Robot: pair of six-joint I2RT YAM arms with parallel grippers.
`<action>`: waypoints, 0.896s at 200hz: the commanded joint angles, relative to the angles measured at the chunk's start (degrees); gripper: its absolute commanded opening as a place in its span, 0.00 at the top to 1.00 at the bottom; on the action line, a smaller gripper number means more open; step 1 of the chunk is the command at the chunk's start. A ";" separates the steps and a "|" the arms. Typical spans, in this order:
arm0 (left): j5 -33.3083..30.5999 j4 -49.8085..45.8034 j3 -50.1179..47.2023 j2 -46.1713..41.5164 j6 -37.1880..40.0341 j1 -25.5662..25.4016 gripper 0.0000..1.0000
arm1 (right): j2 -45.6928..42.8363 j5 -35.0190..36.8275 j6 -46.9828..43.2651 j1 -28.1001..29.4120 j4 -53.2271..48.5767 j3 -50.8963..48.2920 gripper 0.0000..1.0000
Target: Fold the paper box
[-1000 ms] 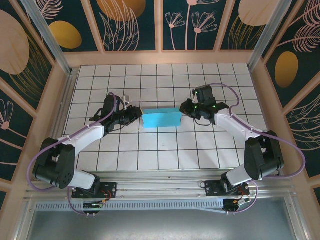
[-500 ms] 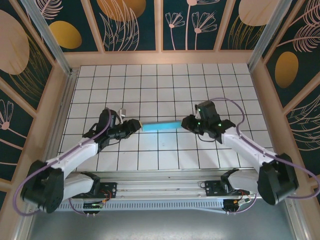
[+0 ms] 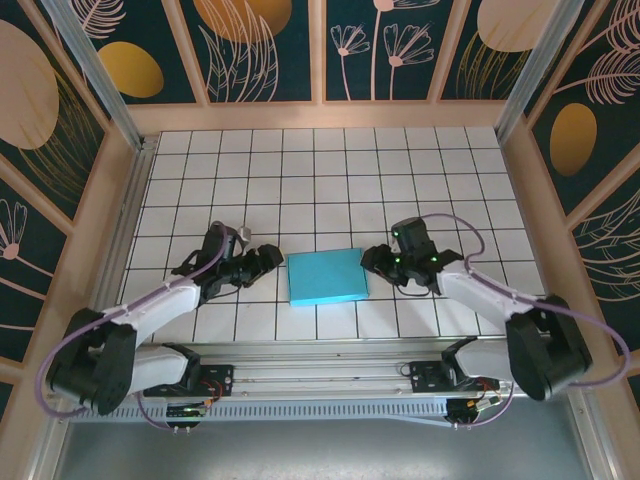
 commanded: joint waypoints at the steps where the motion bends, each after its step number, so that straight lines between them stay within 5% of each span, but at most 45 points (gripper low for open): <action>1: 4.14 3.79 1.25 2.84 1.81 -0.35 0.32 | 4.59 -3.59 -1.30 0.41 3.33 1.26 0.56; 46: 8.13 6.98 2.03 11.11 2.12 -3.86 0.48 | 9.30 -5.38 0.86 2.48 8.00 0.94 0.73; 86: 7.46 11.07 3.74 15.77 -0.27 -5.56 0.73 | 11.03 -5.73 4.37 3.52 11.85 0.79 0.77; 179: -3.78 0.47 29.48 31.03 11.00 0.44 0.73 | 34.07 -7.05 3.62 0.73 18.42 26.05 0.74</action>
